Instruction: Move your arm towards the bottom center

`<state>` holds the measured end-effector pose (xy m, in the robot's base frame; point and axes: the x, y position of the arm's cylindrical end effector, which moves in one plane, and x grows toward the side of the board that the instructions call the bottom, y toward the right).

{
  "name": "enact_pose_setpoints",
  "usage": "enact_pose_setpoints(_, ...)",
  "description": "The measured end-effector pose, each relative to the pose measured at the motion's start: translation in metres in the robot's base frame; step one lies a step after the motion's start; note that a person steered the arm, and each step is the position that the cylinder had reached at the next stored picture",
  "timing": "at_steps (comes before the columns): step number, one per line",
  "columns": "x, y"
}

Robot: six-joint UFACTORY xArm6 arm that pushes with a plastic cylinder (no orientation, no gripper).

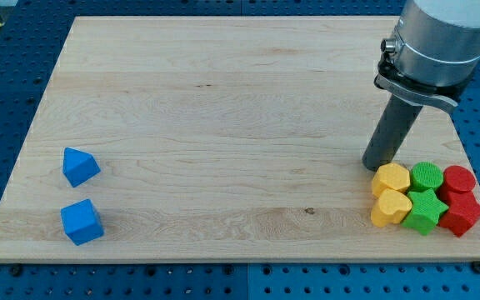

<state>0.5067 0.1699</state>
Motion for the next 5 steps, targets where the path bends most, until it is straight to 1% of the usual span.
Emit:
enact_pose_setpoints(1, -0.001, -0.021)
enact_pose_setpoints(2, -0.013, -0.053)
enact_pose_setpoints(3, 0.007, -0.057)
enact_pose_setpoints(4, 0.016, -0.064)
enact_pose_setpoints(5, 0.016, -0.064)
